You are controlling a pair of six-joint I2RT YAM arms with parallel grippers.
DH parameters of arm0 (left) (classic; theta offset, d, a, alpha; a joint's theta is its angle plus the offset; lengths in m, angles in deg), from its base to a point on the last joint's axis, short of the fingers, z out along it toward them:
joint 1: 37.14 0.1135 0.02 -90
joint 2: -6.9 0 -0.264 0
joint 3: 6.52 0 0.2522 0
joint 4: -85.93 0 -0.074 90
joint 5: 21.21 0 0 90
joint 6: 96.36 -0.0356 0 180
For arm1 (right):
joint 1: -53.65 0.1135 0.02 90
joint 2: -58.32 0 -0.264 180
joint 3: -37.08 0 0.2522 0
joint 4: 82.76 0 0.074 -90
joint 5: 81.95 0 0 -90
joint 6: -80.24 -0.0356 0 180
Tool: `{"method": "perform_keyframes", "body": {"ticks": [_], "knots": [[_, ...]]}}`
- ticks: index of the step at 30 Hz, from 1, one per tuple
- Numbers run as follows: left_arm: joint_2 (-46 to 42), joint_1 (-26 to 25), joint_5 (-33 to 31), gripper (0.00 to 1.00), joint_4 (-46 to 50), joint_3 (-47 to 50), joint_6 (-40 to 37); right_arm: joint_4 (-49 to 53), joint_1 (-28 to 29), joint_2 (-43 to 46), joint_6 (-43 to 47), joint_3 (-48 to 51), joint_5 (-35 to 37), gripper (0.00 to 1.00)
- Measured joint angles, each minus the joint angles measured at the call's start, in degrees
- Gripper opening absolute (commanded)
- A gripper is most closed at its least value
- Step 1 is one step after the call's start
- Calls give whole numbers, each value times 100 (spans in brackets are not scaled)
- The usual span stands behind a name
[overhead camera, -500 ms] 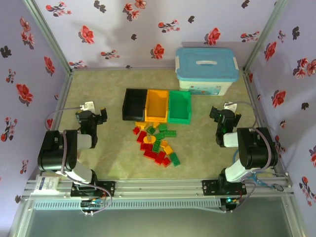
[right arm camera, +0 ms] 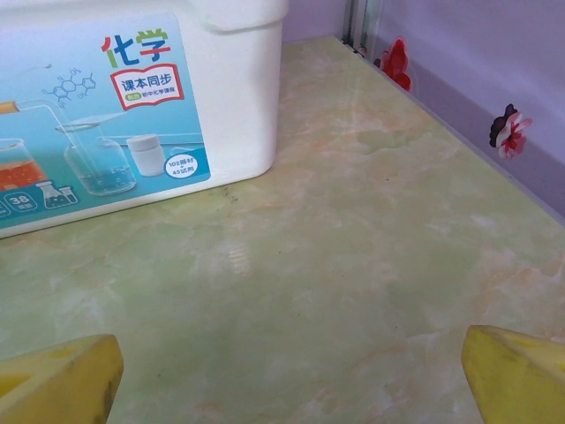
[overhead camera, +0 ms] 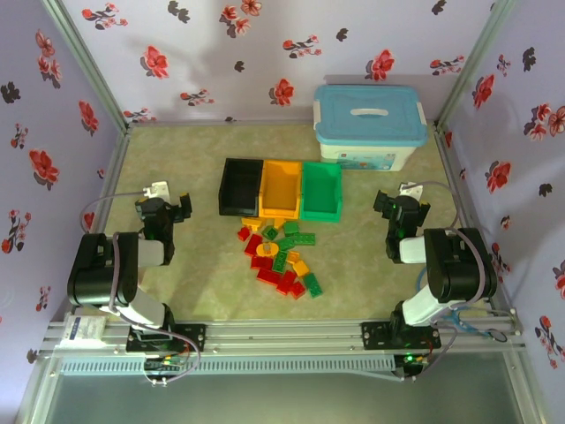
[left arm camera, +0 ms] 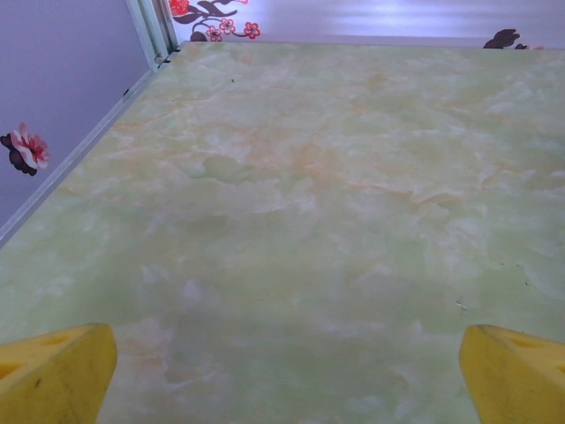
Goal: Sort the legos into containers by color
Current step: Pick up the lego from the center of the table.
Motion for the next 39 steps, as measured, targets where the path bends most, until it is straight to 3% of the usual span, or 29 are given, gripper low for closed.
{"method": "perform_keyframes", "body": {"ticks": [21,25,29,34,39], "knots": [[-208,-109,-131,100,127,35,-55,282,31,210,50,-4,-140,99],[-1554,-608,-603,100,1123,-50,-162,1910,208,1792,105,-260,-389,99],[-3091,-651,-846,100,3112,-925,813,3982,291,3187,-1029,-1338,-170,99],[-3932,-264,127,89,4704,-1519,2184,5296,-48,3807,-2221,-1458,-1021,99],[-3862,-994,844,94,6177,-1541,2905,6467,332,3904,-2553,-1397,-1801,99]]}}
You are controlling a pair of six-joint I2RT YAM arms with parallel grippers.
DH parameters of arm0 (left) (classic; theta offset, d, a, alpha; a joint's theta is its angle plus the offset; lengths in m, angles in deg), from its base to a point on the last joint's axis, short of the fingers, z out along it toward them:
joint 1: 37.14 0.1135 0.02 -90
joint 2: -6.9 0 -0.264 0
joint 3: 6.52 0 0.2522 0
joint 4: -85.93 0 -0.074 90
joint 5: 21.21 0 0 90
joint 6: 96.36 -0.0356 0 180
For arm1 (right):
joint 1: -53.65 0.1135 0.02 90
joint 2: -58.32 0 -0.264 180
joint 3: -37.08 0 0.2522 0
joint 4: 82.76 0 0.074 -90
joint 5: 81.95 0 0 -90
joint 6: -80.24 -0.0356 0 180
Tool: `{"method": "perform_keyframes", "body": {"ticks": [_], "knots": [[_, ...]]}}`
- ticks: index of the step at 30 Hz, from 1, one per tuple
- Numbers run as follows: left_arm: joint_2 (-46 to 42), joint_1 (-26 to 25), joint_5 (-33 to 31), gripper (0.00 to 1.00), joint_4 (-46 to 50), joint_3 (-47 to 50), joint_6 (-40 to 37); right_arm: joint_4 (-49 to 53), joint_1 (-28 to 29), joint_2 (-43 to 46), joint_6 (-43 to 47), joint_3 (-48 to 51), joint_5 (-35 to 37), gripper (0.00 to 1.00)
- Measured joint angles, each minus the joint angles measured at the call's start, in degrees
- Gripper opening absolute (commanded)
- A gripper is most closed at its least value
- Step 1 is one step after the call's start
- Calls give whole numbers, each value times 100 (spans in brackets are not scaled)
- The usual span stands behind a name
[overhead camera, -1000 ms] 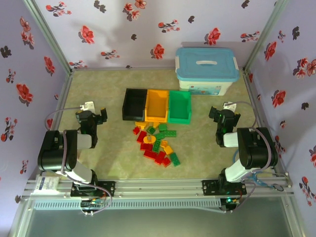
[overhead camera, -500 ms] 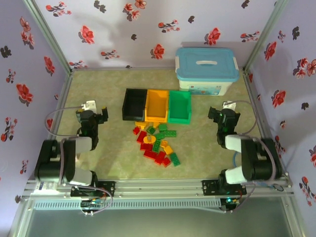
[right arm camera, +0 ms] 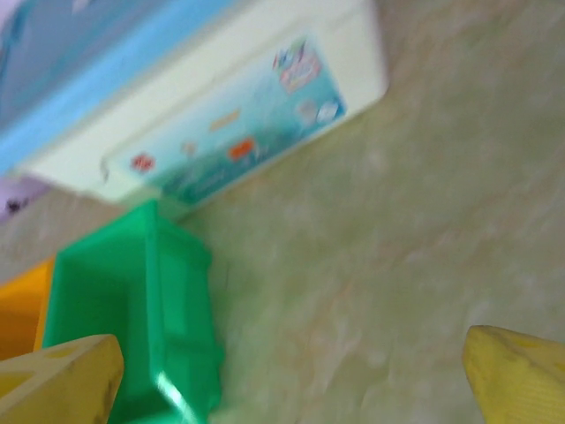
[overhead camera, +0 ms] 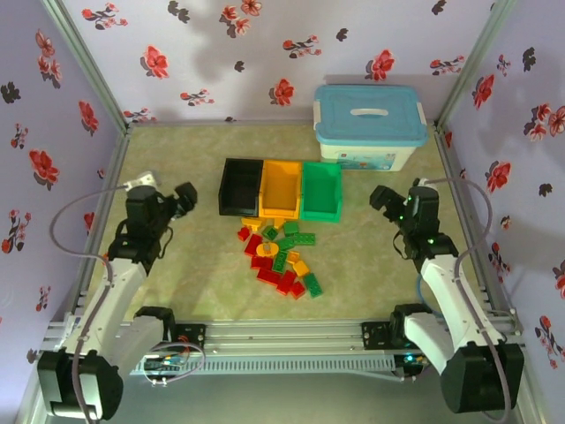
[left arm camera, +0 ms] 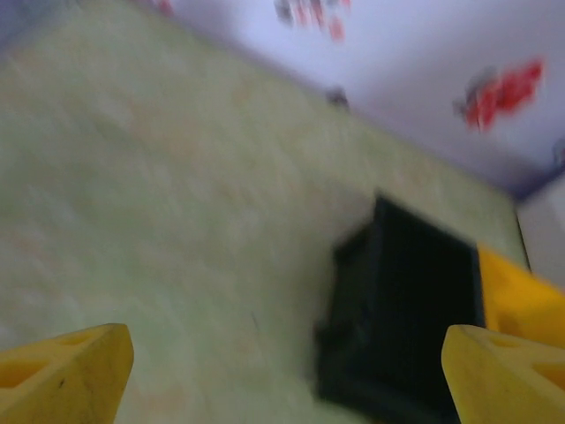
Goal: Sort the legos into containers by color
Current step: Pick up the lego from the center of the table.
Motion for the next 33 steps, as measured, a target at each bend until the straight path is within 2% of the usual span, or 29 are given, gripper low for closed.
{"method": "perform_keyframes", "body": {"ticks": [4,8,12,17,22,27,30,33], "knots": [[-122,-933,35,95,695,0,267,774,313,247,28,-208,-164,99],[-151,-1757,-168,94,1113,15,455,1215,369,319,-4,-470,-157,99],[-24,-2332,-380,91,1357,92,667,1351,367,330,-103,-424,-293,99],[328,-2949,-568,89,1497,205,901,1320,367,-2,-79,-326,-863,99],[710,-3276,-651,81,1449,321,1097,1113,402,-678,20,-308,-1539,93],[1300,-3311,-713,76,1263,299,1193,1019,485,-1095,214,-313,-1797,89],[1851,-3307,-728,70,1252,22,1163,953,485,-1185,282,-315,-1886,87],[2481,-3261,-752,69,1228,-481,1069,839,485,-1220,308,-313,-1947,84]]}}
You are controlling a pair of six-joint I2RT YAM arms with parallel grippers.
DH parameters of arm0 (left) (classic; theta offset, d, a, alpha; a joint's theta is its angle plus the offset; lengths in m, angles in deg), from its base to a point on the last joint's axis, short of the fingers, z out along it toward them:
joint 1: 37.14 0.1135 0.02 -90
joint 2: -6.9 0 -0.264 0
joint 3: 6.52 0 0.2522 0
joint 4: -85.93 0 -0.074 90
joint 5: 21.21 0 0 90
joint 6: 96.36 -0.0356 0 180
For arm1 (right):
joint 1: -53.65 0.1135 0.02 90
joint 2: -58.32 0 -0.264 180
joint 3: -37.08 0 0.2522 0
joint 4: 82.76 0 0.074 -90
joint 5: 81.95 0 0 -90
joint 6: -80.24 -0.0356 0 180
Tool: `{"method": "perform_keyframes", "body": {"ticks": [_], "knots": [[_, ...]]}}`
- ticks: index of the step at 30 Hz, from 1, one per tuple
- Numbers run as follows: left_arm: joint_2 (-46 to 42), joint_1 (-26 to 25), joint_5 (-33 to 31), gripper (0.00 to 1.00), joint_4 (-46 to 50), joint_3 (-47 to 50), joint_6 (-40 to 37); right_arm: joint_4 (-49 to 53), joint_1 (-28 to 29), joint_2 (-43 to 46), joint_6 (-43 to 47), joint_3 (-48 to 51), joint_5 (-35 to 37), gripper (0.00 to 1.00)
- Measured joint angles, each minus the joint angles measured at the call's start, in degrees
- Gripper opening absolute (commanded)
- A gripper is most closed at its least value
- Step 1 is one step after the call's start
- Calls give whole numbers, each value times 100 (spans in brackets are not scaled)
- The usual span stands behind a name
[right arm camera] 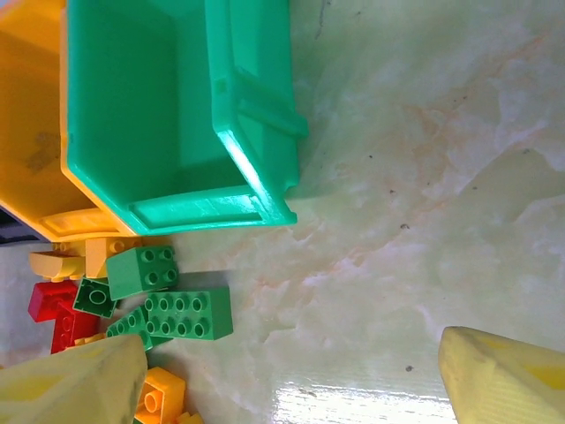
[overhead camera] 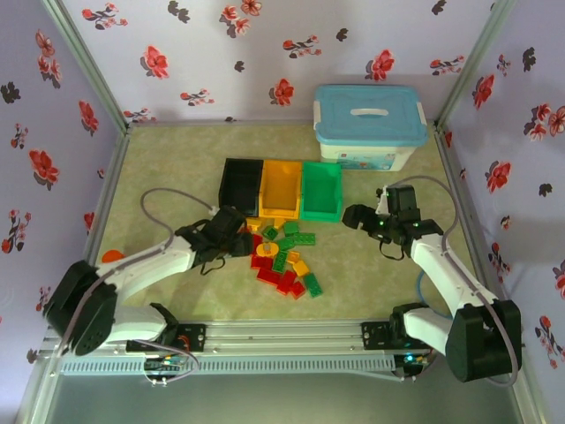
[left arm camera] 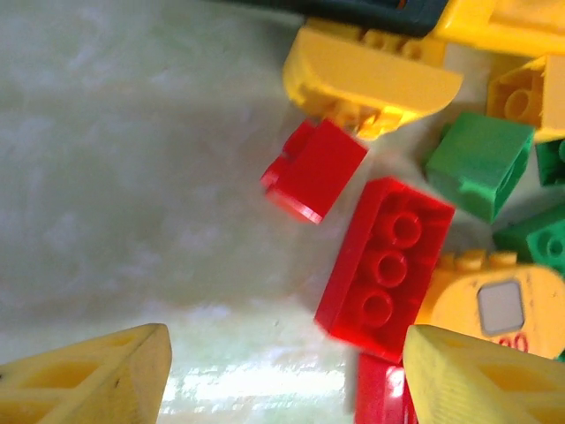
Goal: Sort the legos into containers by color
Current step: Pick up the lego from the center of the table.
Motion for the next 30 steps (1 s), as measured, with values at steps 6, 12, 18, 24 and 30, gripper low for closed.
{"method": "perform_keyframes", "body": {"ticks": [6,12,18,24,30], "knots": [[730,179,-15,67,-66,-605,-267,-83,28,4,0,0,-81,81],[1121,409,11,64,-111,-761,-531,-59,157,271,0,2,-26,80],[1279,538,166,60,-280,-761,-719,46,221,619,-2,48,105,79],[1550,568,319,57,-520,-758,-835,44,234,739,-24,286,203,77],[1617,627,387,50,-758,-660,-852,28,328,708,-96,310,313,75]]}}
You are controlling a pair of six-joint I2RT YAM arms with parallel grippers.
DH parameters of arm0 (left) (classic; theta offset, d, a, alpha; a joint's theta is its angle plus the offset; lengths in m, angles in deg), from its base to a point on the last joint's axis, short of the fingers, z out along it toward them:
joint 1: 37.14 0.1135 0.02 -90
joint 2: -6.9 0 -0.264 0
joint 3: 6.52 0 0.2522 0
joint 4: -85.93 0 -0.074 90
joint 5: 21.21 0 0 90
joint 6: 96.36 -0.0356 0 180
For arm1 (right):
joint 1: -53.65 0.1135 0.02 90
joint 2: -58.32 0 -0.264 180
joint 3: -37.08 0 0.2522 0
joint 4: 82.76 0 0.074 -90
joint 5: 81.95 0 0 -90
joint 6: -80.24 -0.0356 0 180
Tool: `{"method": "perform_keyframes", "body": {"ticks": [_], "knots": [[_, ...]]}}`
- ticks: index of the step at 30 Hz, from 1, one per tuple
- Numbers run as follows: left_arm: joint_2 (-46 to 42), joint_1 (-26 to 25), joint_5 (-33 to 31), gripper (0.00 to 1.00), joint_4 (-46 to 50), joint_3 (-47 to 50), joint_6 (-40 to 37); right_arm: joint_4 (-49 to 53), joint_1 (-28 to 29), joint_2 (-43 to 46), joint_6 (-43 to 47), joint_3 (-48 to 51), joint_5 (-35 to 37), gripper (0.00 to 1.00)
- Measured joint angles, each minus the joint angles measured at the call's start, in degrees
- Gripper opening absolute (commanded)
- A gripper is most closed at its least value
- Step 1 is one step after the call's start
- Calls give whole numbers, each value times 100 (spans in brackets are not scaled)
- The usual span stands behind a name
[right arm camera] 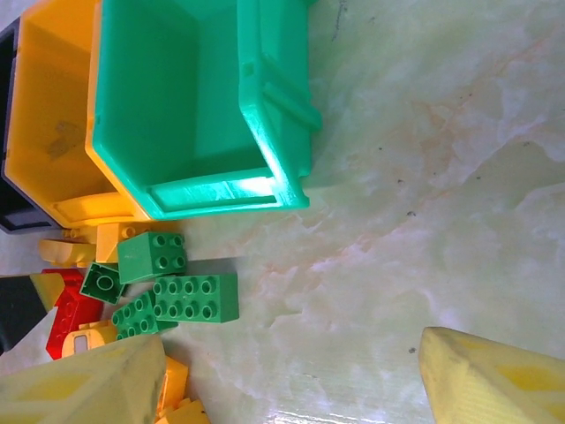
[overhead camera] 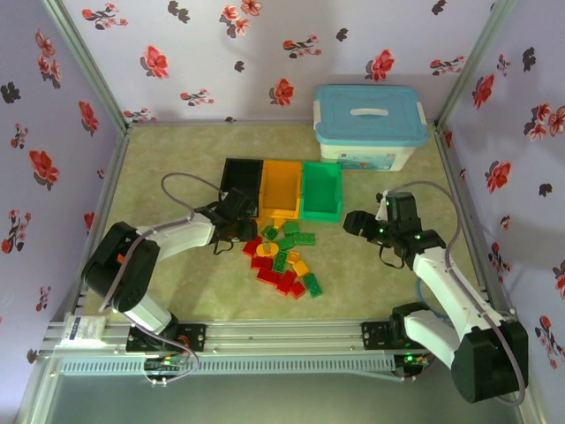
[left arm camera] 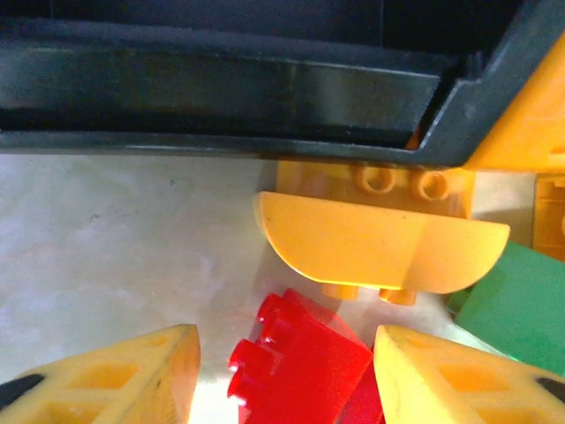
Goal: Sort the legos into containers by color
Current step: Pick up the lego from the center of the table, then place the lego in the container.
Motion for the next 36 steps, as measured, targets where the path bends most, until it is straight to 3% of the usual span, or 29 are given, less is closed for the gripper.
{"method": "perform_keyframes", "body": {"ticks": [7,19,28,36], "knots": [[7,205,17,45,-177,234,-2,-146,223,-339,-133,-31,87,72],[7,240,59,21,-297,345,-4,-149,608,-658,-175,-221,398,68],[-713,243,-63,21,474,11,-105,-216,734,-1051,-175,-496,446,68],[-564,662,-98,21,704,-1521,-448,-319,1217,-1427,-227,-629,535,67]]}}
